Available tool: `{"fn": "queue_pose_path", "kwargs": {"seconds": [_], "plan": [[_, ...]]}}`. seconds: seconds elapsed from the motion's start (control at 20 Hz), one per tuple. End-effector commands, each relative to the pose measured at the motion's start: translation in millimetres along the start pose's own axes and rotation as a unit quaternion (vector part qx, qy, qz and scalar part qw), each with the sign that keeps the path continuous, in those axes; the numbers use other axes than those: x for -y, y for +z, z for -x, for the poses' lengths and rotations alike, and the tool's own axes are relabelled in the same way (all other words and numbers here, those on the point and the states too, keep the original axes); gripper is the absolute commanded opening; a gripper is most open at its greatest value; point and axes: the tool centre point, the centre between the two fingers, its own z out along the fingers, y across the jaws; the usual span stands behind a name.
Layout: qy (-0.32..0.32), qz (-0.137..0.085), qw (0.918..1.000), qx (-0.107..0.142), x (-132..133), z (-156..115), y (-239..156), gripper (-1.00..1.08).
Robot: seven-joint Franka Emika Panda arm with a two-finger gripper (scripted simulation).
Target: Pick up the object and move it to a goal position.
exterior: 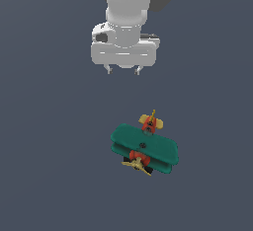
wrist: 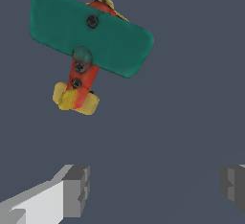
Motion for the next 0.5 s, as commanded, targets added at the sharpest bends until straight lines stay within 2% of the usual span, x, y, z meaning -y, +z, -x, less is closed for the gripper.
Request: {"fn": "queue_pose_path", "kwargs": {"seconds": [0.0,0.45], "plan": [[0.0,0.0,1.0,0.0,0.0,0.0,0.0,0.28],[-0.019,-0.002,0.9998,0.007,11.8,2.4,5.4,0.28]]}}
